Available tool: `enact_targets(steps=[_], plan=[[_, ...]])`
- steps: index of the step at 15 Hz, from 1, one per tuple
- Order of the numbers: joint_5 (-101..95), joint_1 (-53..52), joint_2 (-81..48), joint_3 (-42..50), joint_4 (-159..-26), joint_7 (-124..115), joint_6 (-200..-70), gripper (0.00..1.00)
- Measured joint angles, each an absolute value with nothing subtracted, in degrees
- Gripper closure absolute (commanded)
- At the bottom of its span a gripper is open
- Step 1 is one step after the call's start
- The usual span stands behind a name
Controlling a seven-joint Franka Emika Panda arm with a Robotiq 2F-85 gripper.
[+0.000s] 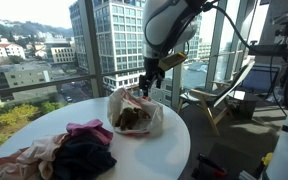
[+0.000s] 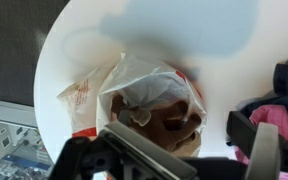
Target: Remove the object and apple from the plastic and put them on the table
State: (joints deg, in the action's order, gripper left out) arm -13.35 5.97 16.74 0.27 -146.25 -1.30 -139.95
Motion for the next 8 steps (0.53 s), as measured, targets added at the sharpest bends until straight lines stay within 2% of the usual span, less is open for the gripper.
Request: enact_targets(steps=[8], plan=[[-13.3,6.0,15.8,0.4,-146.2,-1.3,-140.0,0.0]])
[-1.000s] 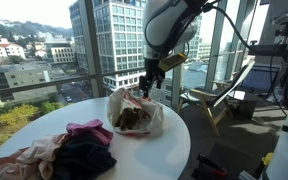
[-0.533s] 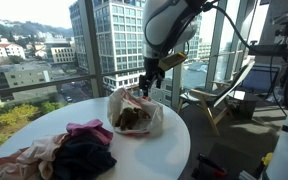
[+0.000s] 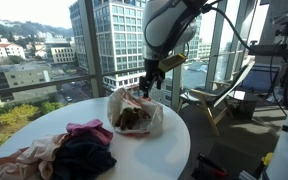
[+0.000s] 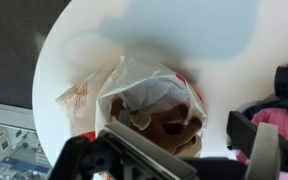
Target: Remove the object and apple from the plastic and put them on the table
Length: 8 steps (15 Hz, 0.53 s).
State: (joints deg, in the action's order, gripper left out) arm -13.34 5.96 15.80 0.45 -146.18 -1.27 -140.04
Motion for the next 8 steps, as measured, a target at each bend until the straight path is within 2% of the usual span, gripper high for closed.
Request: enact_targets(steps=[8], plan=[[-15.9,6.6,-1.2,2.2,-136.9,-4.5,-148.3,0.0]])
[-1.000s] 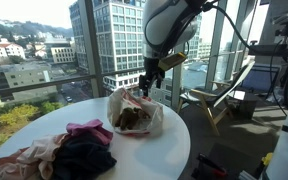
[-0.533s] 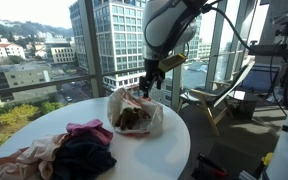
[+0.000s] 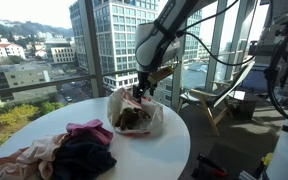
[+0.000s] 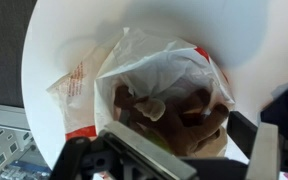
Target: Remove the object and apple from the plastic and put them on the table
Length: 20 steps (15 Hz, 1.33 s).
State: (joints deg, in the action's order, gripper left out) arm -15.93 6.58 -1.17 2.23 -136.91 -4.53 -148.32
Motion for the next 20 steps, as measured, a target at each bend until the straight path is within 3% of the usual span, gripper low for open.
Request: enact_targets(steps=[17,18,19,20], plan=[[-8.1,6.4,-34.6,5.8,-110.1,-4.8,-154.5,0.0],[-7.6,6.4,-35.6,5.8,-109.2,-4.8,-154.1,0.09],[-7.4,6.4,-36.5,5.8,-108.4,-4.8,-153.8,0.26],[-7.3,6.4,-37.1,5.8,-107.6,-4.8,-153.4,0.34]])
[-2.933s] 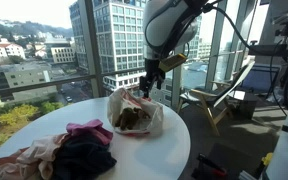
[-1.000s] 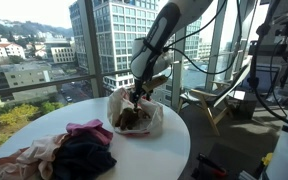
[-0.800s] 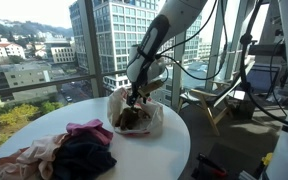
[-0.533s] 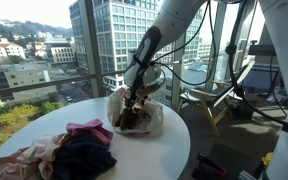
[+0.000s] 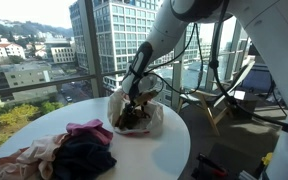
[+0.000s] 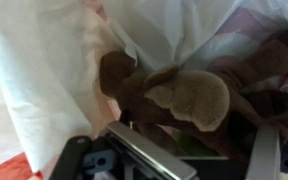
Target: Remove the object and apple from the plastic and put them on the table
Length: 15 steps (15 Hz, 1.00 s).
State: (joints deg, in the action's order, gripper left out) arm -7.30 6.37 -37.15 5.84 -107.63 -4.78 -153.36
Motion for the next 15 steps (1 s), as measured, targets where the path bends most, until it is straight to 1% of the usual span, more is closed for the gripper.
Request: enact_targets(steps=[5,7,8,9,10,15], plan=[[-7.0,6.4,-38.4,6.2,-104.7,-4.8,-150.5,0.73],[-6.9,6.4,-38.7,6.5,-103.8,-5.0,-149.3,0.87],[-6.9,6.4,-38.9,6.7,-103.5,-5.1,-148.6,0.95],[-6.9,6.4,-39.0,6.9,-103.2,-5.3,-147.9,0.99],[-6.9,6.4,-39.0,7.1,-102.9,-5.5,-147.3,1.0],[-5.7,6.3,-38.9,7.3,-101.8,-5.9,-143.2,1.0]])
